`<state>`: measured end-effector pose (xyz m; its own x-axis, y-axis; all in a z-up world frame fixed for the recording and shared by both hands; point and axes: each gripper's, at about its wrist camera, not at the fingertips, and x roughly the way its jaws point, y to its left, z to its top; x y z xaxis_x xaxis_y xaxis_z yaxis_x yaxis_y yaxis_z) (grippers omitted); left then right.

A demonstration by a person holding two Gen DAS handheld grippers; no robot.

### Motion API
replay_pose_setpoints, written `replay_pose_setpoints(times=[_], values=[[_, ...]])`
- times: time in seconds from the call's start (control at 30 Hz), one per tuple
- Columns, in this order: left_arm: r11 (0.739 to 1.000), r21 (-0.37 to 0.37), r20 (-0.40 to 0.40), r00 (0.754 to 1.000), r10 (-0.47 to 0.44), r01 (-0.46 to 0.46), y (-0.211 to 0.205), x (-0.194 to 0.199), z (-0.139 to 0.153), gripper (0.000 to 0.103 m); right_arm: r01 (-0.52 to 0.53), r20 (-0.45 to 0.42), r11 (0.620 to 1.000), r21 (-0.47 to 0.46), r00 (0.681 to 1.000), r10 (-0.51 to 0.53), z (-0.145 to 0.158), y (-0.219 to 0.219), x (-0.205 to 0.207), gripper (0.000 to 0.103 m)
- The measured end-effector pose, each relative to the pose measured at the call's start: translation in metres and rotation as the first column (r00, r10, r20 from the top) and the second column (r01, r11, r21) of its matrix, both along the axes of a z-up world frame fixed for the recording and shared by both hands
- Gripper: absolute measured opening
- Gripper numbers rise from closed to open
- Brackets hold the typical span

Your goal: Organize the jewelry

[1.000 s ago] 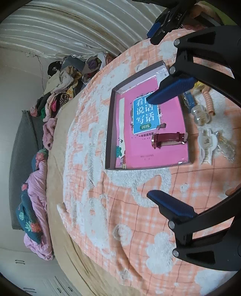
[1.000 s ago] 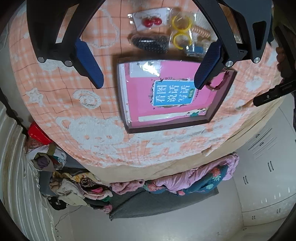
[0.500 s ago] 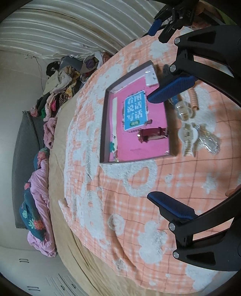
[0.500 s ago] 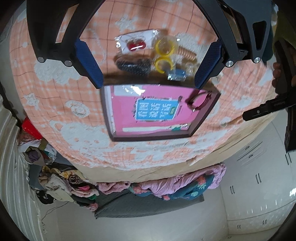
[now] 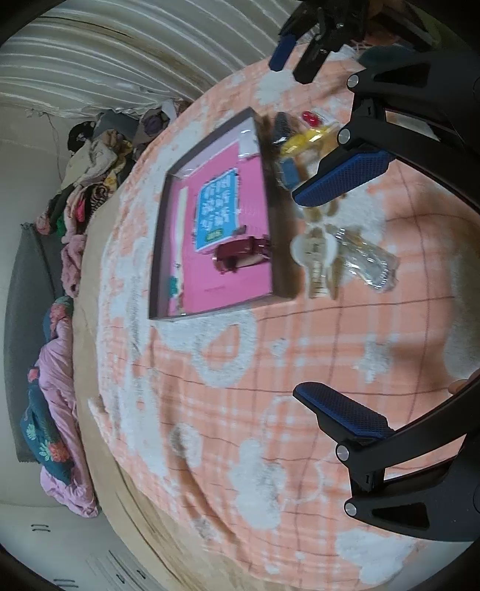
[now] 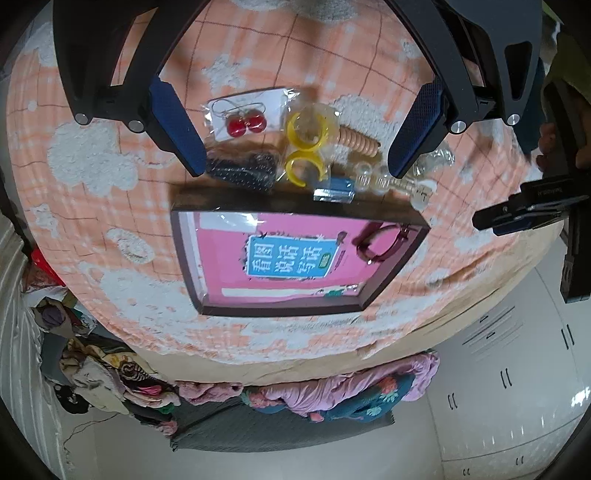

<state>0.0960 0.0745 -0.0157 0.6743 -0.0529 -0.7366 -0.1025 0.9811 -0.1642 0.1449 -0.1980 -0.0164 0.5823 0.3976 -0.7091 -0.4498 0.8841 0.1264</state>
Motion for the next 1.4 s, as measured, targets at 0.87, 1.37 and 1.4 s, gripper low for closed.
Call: replay_pose_setpoints(times=[0.87,1.37,1.4], values=[[0.989,-0.035,-0.147,0.978,-0.147,0.143,-0.026,0.002,-0.074,0.068,-0.049,-0.181,0.998,-0.031,0.983,0.043,-0.066,0.027,0.031,0.071],[0.978,-0.055,-0.098,0.974,-0.206,0.201,-0.037,-0.003,-0.052,0.022,-0.091,-0.13,0.996,0.015,0.987,0.092,-0.037,0.01,0.015,0.032],[0.977,-0.05,-0.083,0.974,-0.209,0.206,-0.037,-0.005,-0.044,0.022,-0.089,-0.121,0.996,0.019,0.989,0.09,-0.032,0.006,0.015,0.032]])
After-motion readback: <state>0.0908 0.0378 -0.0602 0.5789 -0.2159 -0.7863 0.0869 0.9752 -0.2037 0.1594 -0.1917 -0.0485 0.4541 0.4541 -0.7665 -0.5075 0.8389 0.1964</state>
